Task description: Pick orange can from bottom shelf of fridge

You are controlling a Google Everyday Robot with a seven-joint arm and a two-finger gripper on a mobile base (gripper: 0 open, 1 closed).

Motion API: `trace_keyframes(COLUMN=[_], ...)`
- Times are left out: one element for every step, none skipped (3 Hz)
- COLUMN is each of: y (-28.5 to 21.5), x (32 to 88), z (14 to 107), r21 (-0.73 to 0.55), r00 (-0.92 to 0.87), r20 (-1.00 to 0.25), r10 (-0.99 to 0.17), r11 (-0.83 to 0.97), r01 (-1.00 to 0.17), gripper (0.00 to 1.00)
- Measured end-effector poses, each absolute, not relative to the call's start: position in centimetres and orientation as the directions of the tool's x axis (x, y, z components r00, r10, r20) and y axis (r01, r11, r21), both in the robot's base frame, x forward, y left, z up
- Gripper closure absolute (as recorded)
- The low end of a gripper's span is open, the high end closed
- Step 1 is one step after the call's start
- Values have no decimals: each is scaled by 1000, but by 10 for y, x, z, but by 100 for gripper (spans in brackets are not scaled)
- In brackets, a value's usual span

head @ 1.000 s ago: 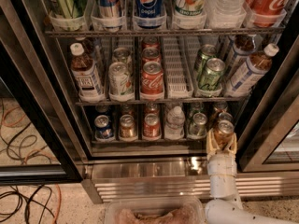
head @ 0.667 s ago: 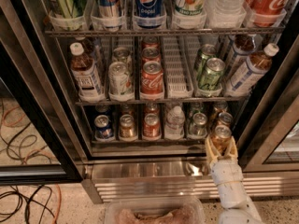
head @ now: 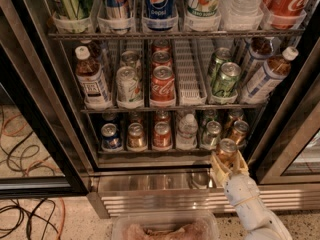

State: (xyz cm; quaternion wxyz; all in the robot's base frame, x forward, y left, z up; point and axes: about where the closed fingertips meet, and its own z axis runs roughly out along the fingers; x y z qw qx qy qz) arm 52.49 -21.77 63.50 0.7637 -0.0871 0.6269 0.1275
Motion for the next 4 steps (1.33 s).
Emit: trace_keyframes(y=[-218, -211, -179, -167], x=[525, 524, 508, 498], z=[635, 635, 633, 632], r21=[28, 22, 4, 0], r00=[181, 180, 149, 127], r20=[-980, -980, -985, -988], r10=[86, 86, 89, 88], r11=[952, 944, 871, 824], r01=[-303, -329, -492, -567], gripper=[100, 100, 100, 100])
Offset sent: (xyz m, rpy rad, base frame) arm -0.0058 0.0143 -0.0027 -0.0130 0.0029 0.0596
